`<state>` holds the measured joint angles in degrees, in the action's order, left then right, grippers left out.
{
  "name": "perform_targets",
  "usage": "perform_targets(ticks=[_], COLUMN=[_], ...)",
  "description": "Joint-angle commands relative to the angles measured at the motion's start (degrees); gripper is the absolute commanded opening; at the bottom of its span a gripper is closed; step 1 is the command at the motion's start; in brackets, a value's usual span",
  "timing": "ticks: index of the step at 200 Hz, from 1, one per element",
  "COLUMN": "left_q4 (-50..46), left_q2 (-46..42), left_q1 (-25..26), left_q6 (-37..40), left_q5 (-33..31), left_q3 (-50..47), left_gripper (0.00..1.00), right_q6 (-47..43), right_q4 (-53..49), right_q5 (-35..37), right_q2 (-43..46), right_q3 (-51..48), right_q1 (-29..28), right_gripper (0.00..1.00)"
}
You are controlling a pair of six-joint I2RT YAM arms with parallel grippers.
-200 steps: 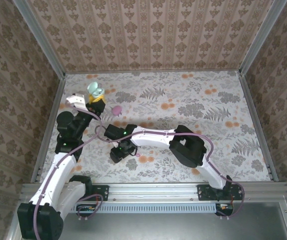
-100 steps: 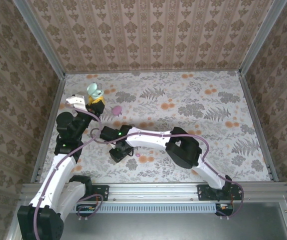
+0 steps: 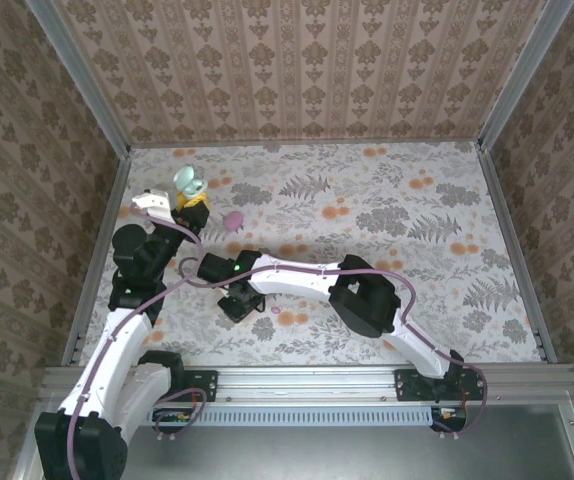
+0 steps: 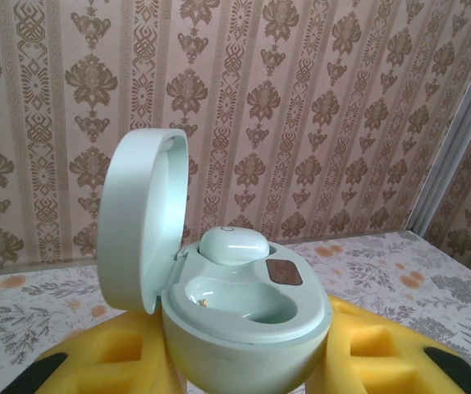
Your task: Insert wireless bluetooth earbuds into charging case
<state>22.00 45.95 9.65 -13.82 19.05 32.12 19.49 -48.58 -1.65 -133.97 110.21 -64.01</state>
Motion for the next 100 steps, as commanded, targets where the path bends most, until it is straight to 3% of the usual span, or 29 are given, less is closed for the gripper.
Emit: perform_targets(ticks=[1,52,100], left_q4=[-0.1,-0.5,0.6], left_q2=[-1.2,-0.5,2.0], left_q1=[-0.3,-0.3,1.1], left_q6=[0.7,0.2,-0.3], left_q5=[1.0,2.4,4.7], left_q3=[-0.2,0.6,1.3], left_gripper=[0.31,0.31,0.31], right_q6=[-0.9,-3.9,-14.3], right_q4=[0.6,2.4,6.4], right_q5=[1.8,2.7,-2.8], right_q2=[-1.0,5.3,11.3], right_q3=[0.6,-5.8,-16.3], right_q1=[-0.1,5.0,14.8], right_gripper=[0.3,0.26,0.26])
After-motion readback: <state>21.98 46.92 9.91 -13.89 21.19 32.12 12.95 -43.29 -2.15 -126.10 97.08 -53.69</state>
